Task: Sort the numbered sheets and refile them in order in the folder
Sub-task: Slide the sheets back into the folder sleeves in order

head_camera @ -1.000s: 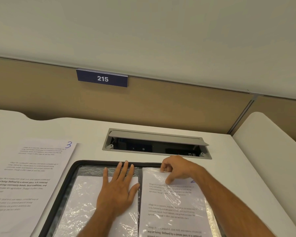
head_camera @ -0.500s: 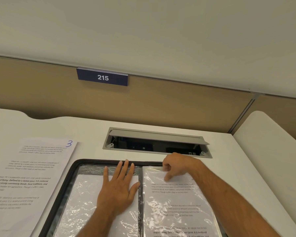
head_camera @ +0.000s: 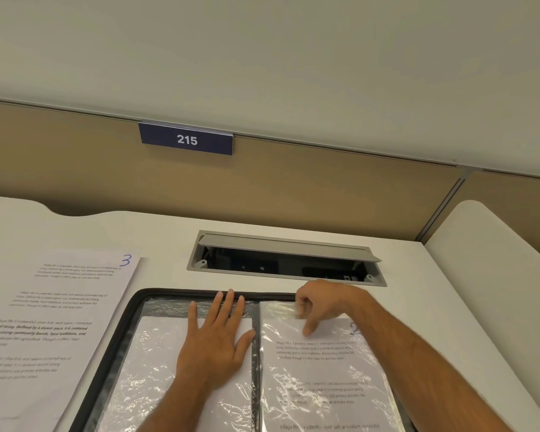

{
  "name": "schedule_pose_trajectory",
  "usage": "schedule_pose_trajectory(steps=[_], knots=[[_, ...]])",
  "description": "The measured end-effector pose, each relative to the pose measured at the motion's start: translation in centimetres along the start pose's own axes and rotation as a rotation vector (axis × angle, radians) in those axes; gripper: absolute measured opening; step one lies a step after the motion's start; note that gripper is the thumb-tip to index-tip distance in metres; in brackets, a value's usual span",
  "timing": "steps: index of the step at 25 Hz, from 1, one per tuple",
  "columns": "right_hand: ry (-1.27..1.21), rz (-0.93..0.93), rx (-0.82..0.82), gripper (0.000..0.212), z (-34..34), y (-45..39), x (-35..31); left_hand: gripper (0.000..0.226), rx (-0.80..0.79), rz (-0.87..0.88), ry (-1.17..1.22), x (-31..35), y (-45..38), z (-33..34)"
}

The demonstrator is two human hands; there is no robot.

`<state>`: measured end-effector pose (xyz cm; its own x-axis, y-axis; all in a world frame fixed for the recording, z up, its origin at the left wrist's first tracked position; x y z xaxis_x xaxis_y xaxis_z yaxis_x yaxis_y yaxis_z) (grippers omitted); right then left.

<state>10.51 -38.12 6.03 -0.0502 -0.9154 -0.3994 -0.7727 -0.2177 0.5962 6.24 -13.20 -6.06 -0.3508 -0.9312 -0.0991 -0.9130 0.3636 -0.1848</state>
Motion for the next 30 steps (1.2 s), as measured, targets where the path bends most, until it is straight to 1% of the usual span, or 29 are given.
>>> schedule_pose_trajectory(steps=[4,8,10,12,14,17,18,19,22,23,25,27,28,30], knots=[[0.001,0.050,0.000,0.036,0.5,0.4,0.3,0.067,-0.019,-0.007,0.018,0.0,0.1,-0.2],[0.006,0.062,-0.022,0.030,0.4,0.4,0.3,0.067,-0.051,-0.014,0.025,0.0,0.1,-0.4],[0.050,0.076,-0.008,0.025,0.6,0.2,0.5,0.067,-0.068,-0.006,0.023,0.0,0.0,-0.5],[0.114,0.083,0.065,0.029,0.5,0.2,0.8,0.067,-0.072,-0.001,0.026,0.0,0.0,-0.5],[0.166,0.075,0.179,0.038,0.4,0.7,1.0,0.069,-0.078,-0.003,0.035,0.0,0.0,-0.4],[0.163,0.095,0.354,0.053,0.4,2.1,2.4,0.071,-0.075,-0.013,0.059,0.0,0.0,-0.7],[0.113,0.113,0.418,0.056,0.7,2.7,3.1,0.071,-0.076,-0.013,0.064,0.0,0.0,-0.8],[0.011,0.130,0.498,0.056,1.2,3.5,3.9,0.071,-0.091,-0.011,0.072,0.0,0.0,-1.0],[-0.403,0.162,0.808,0.050,4.7,7.0,6.1,0.071,-0.098,-0.010,0.121,-0.1,0.0,-1.3],[-0.464,0.161,0.871,0.051,6.5,8.3,6.6,0.070,-0.099,-0.009,0.135,-0.1,0.0,-1.4],[-0.449,0.181,0.882,0.058,10.3,10.4,7.0,0.068,-0.079,-0.018,0.179,-0.4,0.0,-1.7],[-0.372,0.245,0.857,0.068,13.2,11.9,7.3,0.066,0.013,-0.015,0.234,-0.5,0.4,-2.4],[-0.351,0.285,0.855,0.073,14.0,12.3,7.5,0.063,0.066,-0.008,0.240,-0.6,0.6,-2.8],[-0.375,0.347,0.852,0.078,14.9,13.2,7.6,0.058,0.081,0.012,0.238,-0.7,1.4,-3.6]])
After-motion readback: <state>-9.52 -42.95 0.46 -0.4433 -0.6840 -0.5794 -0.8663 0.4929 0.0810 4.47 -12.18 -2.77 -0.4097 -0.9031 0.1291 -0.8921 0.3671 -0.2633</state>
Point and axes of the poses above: each hand's wrist, its own y-axis away from the middle knuckle, its own z-axis out of the palm, x = y × z, the point moved 1 cm from there along -y, towards the middle knuckle, and after that the axes turned 12 degrees about -y, right-handed, at the moved point
